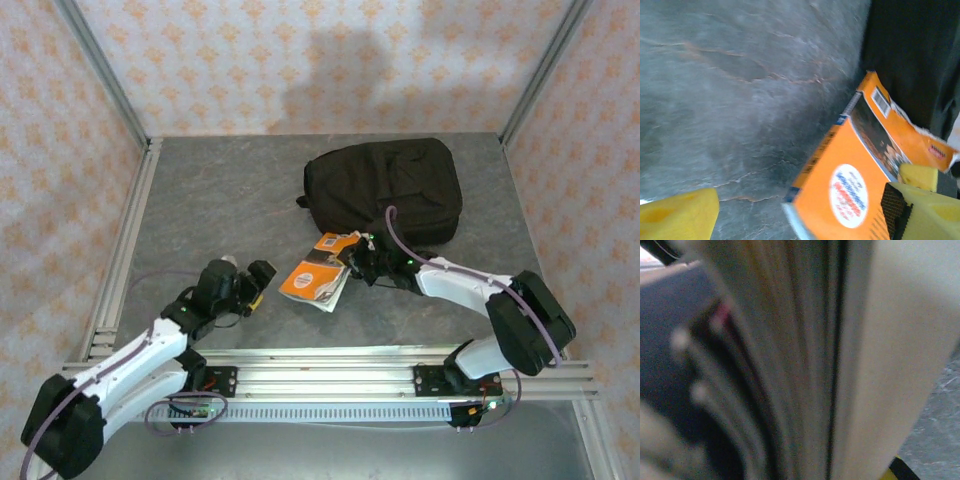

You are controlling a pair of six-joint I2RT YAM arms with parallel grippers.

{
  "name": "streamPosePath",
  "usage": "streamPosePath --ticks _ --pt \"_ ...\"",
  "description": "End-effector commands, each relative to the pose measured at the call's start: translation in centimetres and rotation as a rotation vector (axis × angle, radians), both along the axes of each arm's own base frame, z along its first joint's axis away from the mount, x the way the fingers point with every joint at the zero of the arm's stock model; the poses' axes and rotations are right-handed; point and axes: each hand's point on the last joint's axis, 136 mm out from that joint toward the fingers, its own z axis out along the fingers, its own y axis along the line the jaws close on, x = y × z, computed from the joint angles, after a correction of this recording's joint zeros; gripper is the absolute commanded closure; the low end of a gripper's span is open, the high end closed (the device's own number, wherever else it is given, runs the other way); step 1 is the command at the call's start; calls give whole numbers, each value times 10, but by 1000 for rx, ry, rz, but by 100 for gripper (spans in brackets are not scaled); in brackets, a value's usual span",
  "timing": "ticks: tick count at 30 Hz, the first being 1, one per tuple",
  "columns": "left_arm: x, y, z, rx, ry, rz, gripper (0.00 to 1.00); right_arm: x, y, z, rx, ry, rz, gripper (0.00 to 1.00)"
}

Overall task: Pack the student bag
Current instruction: Pick up the book from the bottom-center of the table, then rotate the book.

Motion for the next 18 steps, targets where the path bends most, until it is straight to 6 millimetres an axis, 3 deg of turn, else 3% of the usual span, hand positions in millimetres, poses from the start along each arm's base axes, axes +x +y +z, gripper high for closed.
streamPosePath --ticks 1,6,18 --pt "15 17 21 -87 -60 184 12 28 0 49 122 -124 -126 83" --pt "22 14 29 -106 -115 179 11 27 6 63 163 -140 -111 84" --pt "41 -32 47 -173 -160 23 24 21 12 79 208 -168 -94 84"
